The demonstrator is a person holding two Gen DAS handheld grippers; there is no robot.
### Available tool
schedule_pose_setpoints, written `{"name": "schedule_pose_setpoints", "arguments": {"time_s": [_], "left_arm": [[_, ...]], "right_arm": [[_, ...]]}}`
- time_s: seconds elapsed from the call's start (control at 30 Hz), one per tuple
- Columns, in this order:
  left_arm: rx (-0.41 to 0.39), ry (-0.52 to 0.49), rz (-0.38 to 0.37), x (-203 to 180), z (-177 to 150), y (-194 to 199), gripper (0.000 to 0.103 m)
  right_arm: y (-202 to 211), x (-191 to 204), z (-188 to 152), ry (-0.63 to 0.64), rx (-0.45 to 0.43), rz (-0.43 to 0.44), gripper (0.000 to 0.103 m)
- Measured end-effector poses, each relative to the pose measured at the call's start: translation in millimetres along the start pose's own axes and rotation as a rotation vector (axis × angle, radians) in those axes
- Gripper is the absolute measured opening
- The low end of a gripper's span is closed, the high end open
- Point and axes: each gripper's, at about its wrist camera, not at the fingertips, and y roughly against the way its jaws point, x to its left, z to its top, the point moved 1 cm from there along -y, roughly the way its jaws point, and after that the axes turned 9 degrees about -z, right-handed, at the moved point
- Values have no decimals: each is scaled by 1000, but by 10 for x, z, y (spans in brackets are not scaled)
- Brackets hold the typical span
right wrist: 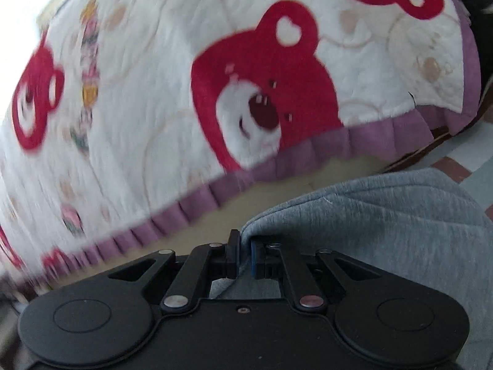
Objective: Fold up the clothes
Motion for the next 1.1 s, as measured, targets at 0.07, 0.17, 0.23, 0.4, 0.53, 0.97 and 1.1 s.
{"name": "schedule_pose_setpoints", "arguments": {"time_s": [0.07,0.17,0.23,0.4,0.53,0.97,1.1], "left_arm": [[31,10,53,6,136,-35,5],[72,4,84,-47,167,-151,5],[75,4,70,-97,105,-238,6],[-26,120,16,-126,55,-396,66],[-74,172,-69,-132,52,-318,72],[51,67,-126,161,-1073,353,72],[56,13,-108,258,-1478,564,72]], "right_arm": [[-2,-12,15,8,-7,15,9],[3,24,-55,30,10,25,9],[-56,-1,-82,17,20,26,9],[-385,-191,-119,-176,23,-71,32],[-435,-78,-267,-49,52,-188,46],[204,652,-476,38,149,14,48],[574,1106,-778,220,76,41,46]]}}
